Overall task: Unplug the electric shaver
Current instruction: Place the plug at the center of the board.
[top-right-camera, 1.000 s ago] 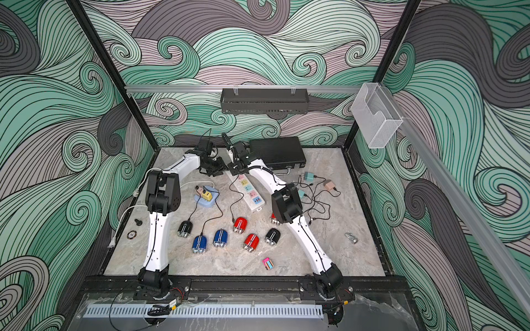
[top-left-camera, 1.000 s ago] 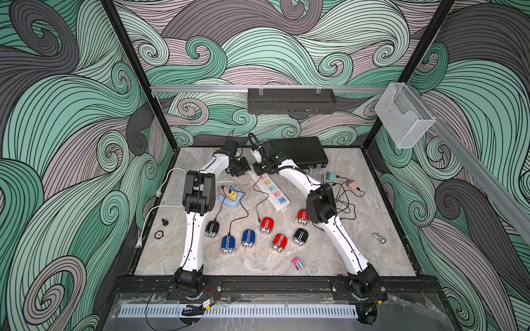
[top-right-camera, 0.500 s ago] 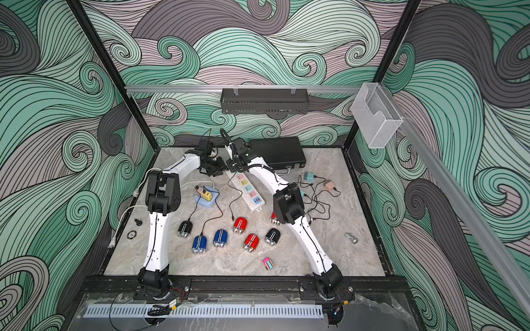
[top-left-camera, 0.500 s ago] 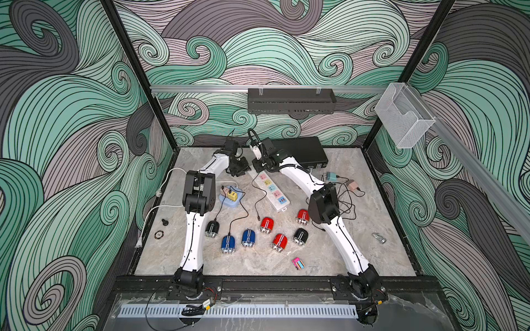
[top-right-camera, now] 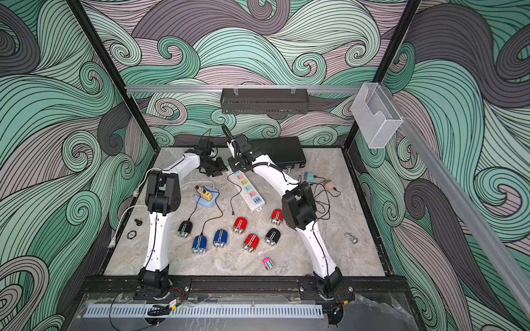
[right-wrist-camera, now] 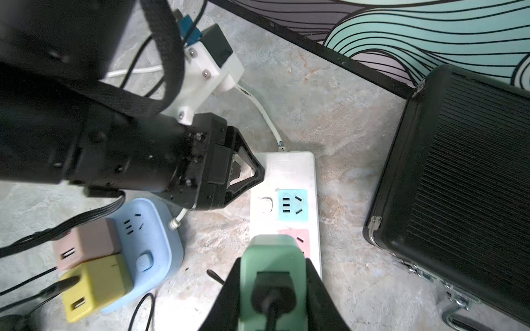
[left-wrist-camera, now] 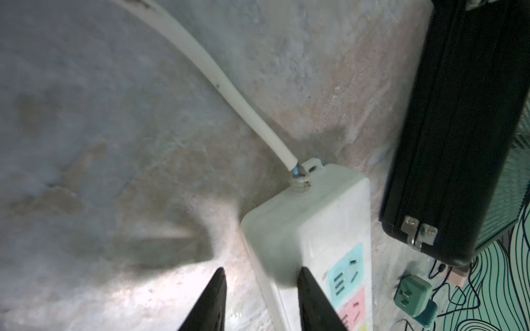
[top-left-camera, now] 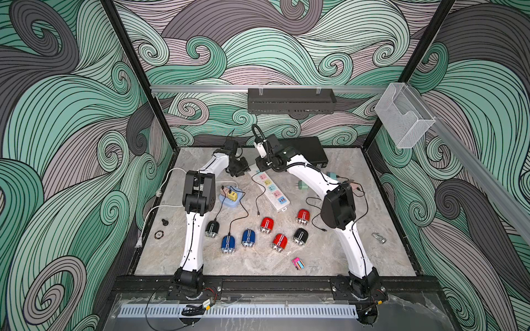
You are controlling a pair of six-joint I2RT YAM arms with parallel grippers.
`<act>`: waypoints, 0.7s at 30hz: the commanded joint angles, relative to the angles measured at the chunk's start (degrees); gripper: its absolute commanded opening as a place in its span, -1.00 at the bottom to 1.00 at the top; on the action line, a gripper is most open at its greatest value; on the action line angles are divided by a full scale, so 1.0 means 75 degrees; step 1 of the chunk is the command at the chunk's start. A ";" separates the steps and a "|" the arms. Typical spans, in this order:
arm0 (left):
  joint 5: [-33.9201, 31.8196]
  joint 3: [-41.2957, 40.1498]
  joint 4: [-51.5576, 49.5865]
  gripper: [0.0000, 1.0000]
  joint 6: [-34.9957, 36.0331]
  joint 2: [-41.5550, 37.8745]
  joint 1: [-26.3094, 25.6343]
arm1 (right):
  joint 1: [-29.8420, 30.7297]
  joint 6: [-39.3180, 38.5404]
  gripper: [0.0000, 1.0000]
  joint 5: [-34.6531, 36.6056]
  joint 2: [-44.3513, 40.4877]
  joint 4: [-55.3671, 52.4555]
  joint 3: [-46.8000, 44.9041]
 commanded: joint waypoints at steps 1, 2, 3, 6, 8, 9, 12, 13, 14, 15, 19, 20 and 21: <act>-0.0295 0.0155 -0.0636 -0.20 0.0199 -0.0419 -0.0007 | 0.0069 0.0202 -0.82 0.0124 -0.0938 0.0486 -0.0544; -0.0298 0.0170 -0.0654 -0.20 0.0221 -0.0485 -0.0012 | 0.0072 0.0245 -0.83 0.0155 -0.1158 0.0571 -0.0822; -0.0295 0.0181 -0.0671 -0.21 0.0224 -0.0533 -0.0012 | 0.0072 0.0282 -0.83 0.0179 -0.1382 0.0636 -0.1050; -0.0276 0.0206 -0.0760 -0.21 0.0270 -0.0696 -0.0012 | 0.0072 0.0406 -0.84 0.0319 -0.2143 0.0863 -0.1930; -0.0272 0.0182 -0.0761 -0.21 0.0326 -0.0834 -0.0012 | 0.0084 0.0510 -0.85 0.0367 -0.2767 0.1078 -0.2647; -0.0272 0.0172 -0.0772 -0.21 0.0350 -0.0901 -0.0012 | 0.0087 0.0553 -0.85 0.0388 -0.3035 0.1152 -0.2957; -0.0261 0.0112 -0.0662 -0.21 0.0450 -0.1147 -0.0035 | 0.0092 0.0655 -0.85 0.0453 -0.3920 0.1263 -0.3803; -0.0260 0.0110 -0.0643 -0.21 0.0490 -0.1203 -0.0044 | 0.0102 0.0686 -0.85 0.0533 -0.4254 0.1215 -0.4018; -0.0271 0.0111 -0.0654 -0.21 0.0522 -0.1239 -0.0047 | 0.0096 0.0727 -0.85 0.0621 -0.4504 0.1124 -0.4167; -0.0271 0.0097 -0.0676 -0.21 0.0540 -0.1294 -0.0051 | 0.0101 0.0773 -0.85 0.0732 -0.4810 0.1041 -0.4397; -0.0372 -0.0106 -0.0584 -0.20 0.0591 -0.1662 -0.0087 | 0.0101 0.0979 -0.84 0.0843 -0.6063 0.1013 -0.5365; -0.0414 -0.0133 -0.0590 -0.20 0.0625 -0.1738 -0.0105 | 0.0095 0.1028 -0.83 0.0862 -0.6355 0.1013 -0.5557; -0.0456 -0.0163 -0.0623 -0.20 0.0649 -0.1828 -0.0123 | 0.0103 0.1082 -0.83 0.0953 -0.6684 0.0982 -0.5777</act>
